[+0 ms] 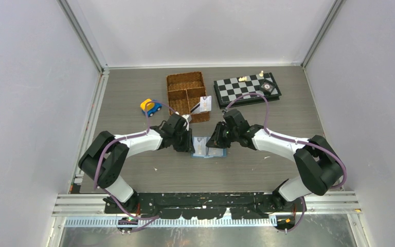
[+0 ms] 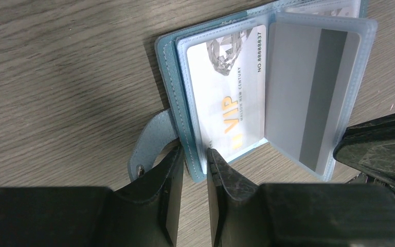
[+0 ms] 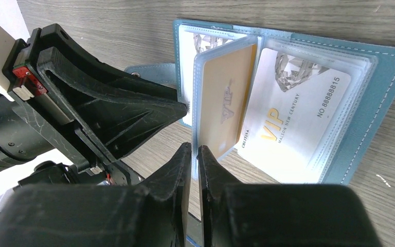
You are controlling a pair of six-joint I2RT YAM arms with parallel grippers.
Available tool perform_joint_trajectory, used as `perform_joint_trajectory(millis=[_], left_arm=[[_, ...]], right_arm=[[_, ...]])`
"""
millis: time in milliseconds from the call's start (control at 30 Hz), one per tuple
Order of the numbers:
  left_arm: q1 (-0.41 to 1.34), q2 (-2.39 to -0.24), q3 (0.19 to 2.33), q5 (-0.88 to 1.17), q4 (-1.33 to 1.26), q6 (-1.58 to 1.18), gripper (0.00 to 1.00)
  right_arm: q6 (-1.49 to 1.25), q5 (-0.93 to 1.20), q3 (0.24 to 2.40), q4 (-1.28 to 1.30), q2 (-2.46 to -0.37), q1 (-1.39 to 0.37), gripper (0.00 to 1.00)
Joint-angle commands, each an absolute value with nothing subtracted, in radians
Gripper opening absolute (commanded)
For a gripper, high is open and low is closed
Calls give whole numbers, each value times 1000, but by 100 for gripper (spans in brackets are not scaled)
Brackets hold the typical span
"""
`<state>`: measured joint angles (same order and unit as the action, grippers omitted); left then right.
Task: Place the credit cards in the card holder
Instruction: Turn over the card slot in the card holder.
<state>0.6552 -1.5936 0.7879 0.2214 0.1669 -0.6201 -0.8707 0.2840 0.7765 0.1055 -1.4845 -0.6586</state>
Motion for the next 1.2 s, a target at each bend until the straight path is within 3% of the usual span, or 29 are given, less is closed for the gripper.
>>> perform_joint_trajectory(millis=[0, 1167], left_arm=[[663, -1623, 769, 223, 174, -612, 25], [657, -1633, 756, 235, 157, -622, 23]], right_arm=[[-861, 249, 795, 119, -1498, -665, 15], [-885, 244, 755, 47, -1523, -666, 13]])
